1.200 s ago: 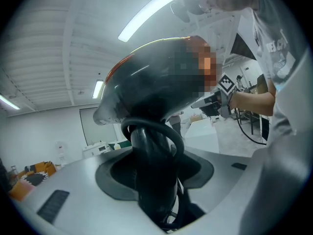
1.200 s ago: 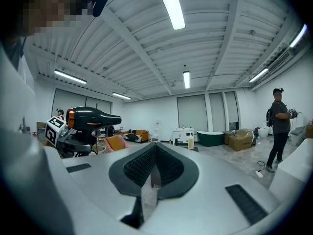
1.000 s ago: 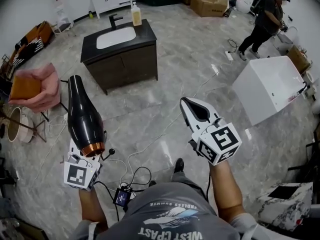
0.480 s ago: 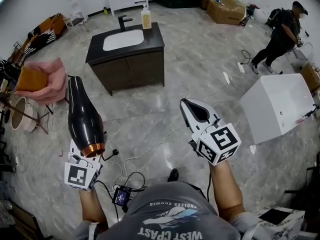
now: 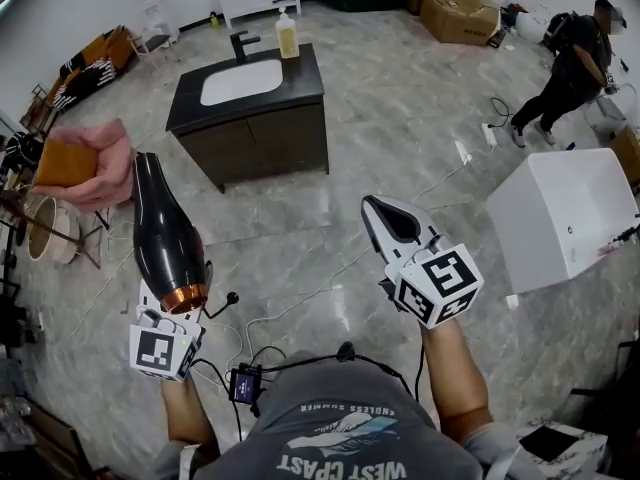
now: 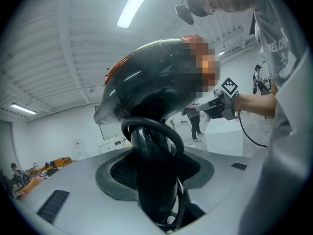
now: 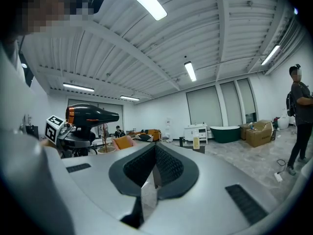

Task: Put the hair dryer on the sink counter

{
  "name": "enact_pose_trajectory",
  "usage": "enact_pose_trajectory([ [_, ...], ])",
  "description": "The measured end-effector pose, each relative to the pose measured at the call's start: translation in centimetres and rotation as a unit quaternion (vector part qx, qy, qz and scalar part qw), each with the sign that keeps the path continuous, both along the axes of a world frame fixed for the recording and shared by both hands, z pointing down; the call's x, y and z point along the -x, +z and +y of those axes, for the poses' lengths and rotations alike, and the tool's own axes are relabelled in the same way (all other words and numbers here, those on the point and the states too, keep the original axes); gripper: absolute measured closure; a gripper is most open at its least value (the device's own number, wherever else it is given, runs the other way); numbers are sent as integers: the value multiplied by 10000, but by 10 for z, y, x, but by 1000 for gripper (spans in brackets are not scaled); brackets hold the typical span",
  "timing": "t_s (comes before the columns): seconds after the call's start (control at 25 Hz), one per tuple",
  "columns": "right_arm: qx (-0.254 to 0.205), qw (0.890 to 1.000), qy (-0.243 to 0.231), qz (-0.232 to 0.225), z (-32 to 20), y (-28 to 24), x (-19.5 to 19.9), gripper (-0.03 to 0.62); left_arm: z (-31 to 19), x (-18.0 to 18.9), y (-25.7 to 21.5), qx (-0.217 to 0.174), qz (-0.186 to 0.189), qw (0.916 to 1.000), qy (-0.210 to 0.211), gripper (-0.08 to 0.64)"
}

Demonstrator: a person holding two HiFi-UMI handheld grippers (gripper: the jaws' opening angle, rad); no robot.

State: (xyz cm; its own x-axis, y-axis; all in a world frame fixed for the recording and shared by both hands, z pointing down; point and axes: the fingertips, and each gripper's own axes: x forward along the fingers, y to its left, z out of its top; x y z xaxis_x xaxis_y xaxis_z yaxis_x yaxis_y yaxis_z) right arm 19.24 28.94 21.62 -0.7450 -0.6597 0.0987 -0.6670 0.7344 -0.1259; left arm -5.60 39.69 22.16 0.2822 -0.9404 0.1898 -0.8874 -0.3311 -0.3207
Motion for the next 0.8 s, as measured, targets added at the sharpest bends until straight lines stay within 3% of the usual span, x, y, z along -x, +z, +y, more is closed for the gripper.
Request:
enact_pose_trajectory([
  [0.16,95,9999,25,-37,-21,4,-21,565,-24,-23,-4,72,-40,10000,5,342],
  [0.4,145,9997,175,39,-38,7,-24,565,-51,-20,-2,70,-36,9998,175,342],
  [0.8,193,9977,631,156,-104,9,3,565,-142,15,2,117,265,9982,516,342],
])
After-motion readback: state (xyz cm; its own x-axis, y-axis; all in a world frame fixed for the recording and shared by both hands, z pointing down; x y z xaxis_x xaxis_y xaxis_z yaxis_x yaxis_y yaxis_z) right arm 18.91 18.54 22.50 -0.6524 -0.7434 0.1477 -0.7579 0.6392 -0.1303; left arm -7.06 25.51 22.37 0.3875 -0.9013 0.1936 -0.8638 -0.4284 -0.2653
